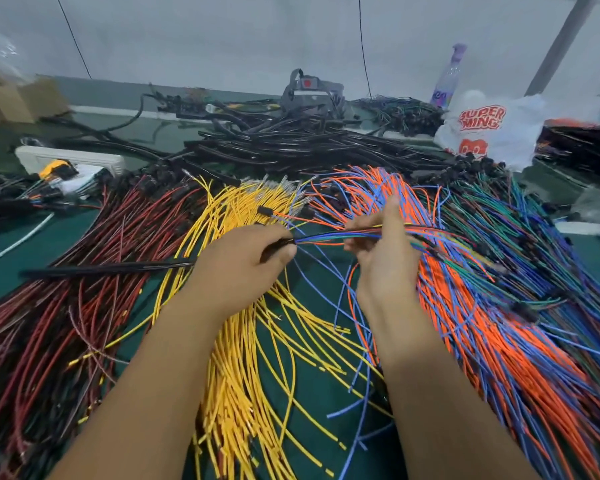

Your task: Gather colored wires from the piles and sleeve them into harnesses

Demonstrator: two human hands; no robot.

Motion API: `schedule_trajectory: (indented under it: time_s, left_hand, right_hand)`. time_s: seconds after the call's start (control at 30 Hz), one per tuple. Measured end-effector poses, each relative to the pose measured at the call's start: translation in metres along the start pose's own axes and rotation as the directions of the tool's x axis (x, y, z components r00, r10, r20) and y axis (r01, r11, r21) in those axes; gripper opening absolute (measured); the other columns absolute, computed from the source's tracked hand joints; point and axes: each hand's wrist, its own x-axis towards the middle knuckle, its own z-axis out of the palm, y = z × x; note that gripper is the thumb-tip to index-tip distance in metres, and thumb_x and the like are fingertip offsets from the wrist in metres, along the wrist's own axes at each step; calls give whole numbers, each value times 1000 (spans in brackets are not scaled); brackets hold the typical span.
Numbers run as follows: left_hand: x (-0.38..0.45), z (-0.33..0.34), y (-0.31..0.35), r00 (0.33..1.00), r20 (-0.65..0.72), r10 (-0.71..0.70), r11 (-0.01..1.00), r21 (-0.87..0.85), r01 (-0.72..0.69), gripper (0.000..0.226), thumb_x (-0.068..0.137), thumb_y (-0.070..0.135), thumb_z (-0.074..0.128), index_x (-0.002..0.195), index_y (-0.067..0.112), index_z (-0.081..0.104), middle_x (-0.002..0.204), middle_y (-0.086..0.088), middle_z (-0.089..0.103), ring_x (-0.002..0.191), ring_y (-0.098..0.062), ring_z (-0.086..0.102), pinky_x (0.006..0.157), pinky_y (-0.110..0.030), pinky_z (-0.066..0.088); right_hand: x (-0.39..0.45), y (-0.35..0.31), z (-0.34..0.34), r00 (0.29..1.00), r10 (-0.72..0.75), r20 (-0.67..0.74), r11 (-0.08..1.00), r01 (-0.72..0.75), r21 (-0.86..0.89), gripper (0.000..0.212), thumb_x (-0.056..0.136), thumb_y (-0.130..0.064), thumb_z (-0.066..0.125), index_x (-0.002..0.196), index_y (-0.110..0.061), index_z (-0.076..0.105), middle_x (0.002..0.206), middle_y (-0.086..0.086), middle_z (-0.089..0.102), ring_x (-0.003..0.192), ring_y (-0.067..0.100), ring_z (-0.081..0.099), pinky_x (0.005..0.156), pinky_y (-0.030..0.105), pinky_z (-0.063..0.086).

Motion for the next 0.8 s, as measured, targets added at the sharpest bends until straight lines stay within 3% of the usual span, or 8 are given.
schedule_trajectory:
  time_s: [0.07,0.27,0.33,0.43,0.53,0.6,0.7,0.8]
  left_hand:
    - [1,0,0,999,11,43,999,5,-43,18,95,42,47,100,30,59,86,12,56,86,-11,47,68,-34,42]
    - [3,3,14,993,0,115,993,-21,-115,23,96,36,50,106,19,63,91,4,61,90,-16,51,75,-36,42]
    - [2,5,22,992,-10,125,991,-39,-125,21,97,40,45,96,25,60,80,10,58,79,-13,53,65,-35,42]
    - [1,10,26,995,-66,75,997,-29,-77,23,97,44,42,76,34,44,59,12,47,60,-5,47,49,-29,27]
    - [4,12,25,995,-97,-13,988,-152,-2,30,98,40,44,71,29,45,59,9,49,60,-9,48,51,-33,34]
    - [5,11,23,992,-115,-56,974,-224,29,30,99,39,43,71,30,48,62,14,50,58,-8,46,54,-34,35]
    - [4,8,20,985,-145,-94,956,-290,48,31,99,41,41,69,36,48,62,19,51,57,-4,45,52,-26,30]
    - [2,4,16,990,-107,-90,968,-241,62,29,97,45,39,77,30,53,64,11,51,58,-8,46,52,-31,31]
  right_hand:
    - [2,3,-3,998,-57,-19,997,57,-43,77,104,-24,38,30,-34,60,39,-15,56,36,-3,52,45,14,46]
    - [14,24,-3,991,-127,-44,978,118,-172,50,102,-31,44,59,-13,60,55,-2,61,49,12,56,52,24,49]
    - [14,33,-1,994,-84,75,975,97,-202,43,103,-36,40,72,-15,60,62,-9,61,59,6,58,56,19,49]
    - [13,37,2,984,1,177,973,39,-227,36,102,-39,40,82,-19,64,63,-16,61,63,-1,58,58,13,45]
    - [13,31,1,970,109,218,994,-108,-15,22,89,-37,58,92,-16,64,71,-10,61,68,9,55,68,24,47]
    - [16,27,-3,959,149,239,971,-187,147,31,73,-39,64,93,-16,66,75,-4,64,67,12,56,68,27,47]
    - [19,22,-10,962,142,234,930,-211,301,25,73,-38,62,86,-19,68,73,-1,66,62,12,56,61,23,48]
    - [21,21,-11,983,135,127,928,-171,332,25,76,-40,63,83,-16,63,72,0,62,56,11,57,54,21,48]
